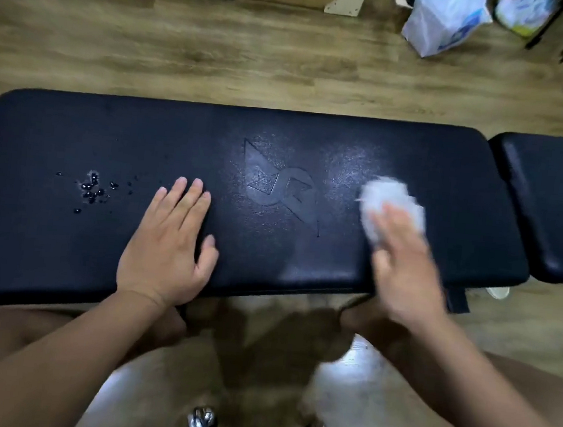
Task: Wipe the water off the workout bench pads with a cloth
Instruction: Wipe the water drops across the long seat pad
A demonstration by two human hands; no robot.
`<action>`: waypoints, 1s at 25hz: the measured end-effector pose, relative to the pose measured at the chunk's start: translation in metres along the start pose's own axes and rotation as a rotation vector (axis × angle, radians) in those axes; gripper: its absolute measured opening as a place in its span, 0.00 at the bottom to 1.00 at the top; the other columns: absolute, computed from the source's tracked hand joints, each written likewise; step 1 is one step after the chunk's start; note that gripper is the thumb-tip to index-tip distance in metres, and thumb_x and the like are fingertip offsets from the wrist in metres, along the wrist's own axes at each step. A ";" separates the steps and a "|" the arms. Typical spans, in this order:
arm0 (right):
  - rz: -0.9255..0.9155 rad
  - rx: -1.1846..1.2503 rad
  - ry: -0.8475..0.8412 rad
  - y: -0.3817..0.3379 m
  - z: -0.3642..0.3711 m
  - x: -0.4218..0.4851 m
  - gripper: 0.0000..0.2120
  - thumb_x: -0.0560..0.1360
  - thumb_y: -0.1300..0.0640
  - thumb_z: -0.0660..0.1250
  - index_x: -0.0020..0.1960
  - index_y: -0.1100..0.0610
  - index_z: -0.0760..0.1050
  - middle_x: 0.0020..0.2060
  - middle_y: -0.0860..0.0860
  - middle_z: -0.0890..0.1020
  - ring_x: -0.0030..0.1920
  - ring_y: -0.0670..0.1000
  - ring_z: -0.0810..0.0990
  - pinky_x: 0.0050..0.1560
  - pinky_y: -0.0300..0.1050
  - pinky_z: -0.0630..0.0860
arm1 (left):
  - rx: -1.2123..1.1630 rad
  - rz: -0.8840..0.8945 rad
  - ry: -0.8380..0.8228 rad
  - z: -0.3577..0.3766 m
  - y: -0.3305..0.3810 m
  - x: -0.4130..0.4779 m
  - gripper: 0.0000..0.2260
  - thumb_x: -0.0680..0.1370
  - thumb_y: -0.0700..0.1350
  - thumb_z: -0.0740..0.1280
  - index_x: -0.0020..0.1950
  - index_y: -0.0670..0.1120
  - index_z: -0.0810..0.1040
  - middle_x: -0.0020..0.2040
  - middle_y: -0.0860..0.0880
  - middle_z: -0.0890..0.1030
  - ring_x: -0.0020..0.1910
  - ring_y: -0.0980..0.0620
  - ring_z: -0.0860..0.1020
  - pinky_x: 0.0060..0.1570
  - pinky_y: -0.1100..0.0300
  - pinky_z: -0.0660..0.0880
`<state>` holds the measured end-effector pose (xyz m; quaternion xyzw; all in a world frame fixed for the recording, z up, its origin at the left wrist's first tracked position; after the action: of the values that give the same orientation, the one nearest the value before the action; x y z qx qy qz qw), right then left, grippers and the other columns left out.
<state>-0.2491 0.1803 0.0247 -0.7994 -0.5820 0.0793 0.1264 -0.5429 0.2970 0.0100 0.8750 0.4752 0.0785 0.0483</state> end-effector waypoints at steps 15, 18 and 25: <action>-0.362 0.039 -0.062 -0.118 0.046 -0.041 0.29 0.70 0.55 0.55 0.70 0.53 0.72 0.72 0.53 0.70 0.73 0.55 0.66 0.73 0.53 0.63 | -0.019 0.003 0.013 -0.001 0.000 0.000 0.29 0.75 0.49 0.52 0.72 0.35 0.68 0.75 0.38 0.66 0.76 0.40 0.60 0.76 0.44 0.54; 0.146 -0.060 0.054 0.052 -0.019 -0.021 0.28 0.71 0.56 0.50 0.69 0.55 0.72 0.71 0.57 0.70 0.71 0.59 0.68 0.71 0.54 0.64 | -0.015 -0.007 0.021 -0.001 0.000 -0.001 0.29 0.76 0.49 0.53 0.73 0.35 0.67 0.74 0.38 0.67 0.76 0.39 0.61 0.76 0.43 0.55; 0.334 -0.108 0.199 0.004 -0.003 0.035 0.30 0.67 0.56 0.44 0.63 0.62 0.72 0.66 0.66 0.72 0.66 0.68 0.69 0.68 0.66 0.65 | 0.001 0.012 0.024 0.000 0.000 0.000 0.28 0.75 0.48 0.54 0.72 0.35 0.69 0.74 0.38 0.68 0.75 0.39 0.62 0.75 0.42 0.57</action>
<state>-0.2337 0.2120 0.0275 -0.8944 -0.4292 -0.0114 0.1254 -0.5430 0.2970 0.0095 0.8770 0.4703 0.0890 0.0419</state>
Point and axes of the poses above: each hand's wrist, its own x-axis towards the middle knuckle, its own z-axis out of the palm, y = z × x, the point moved 6 cm from there along x, towards the middle knuckle
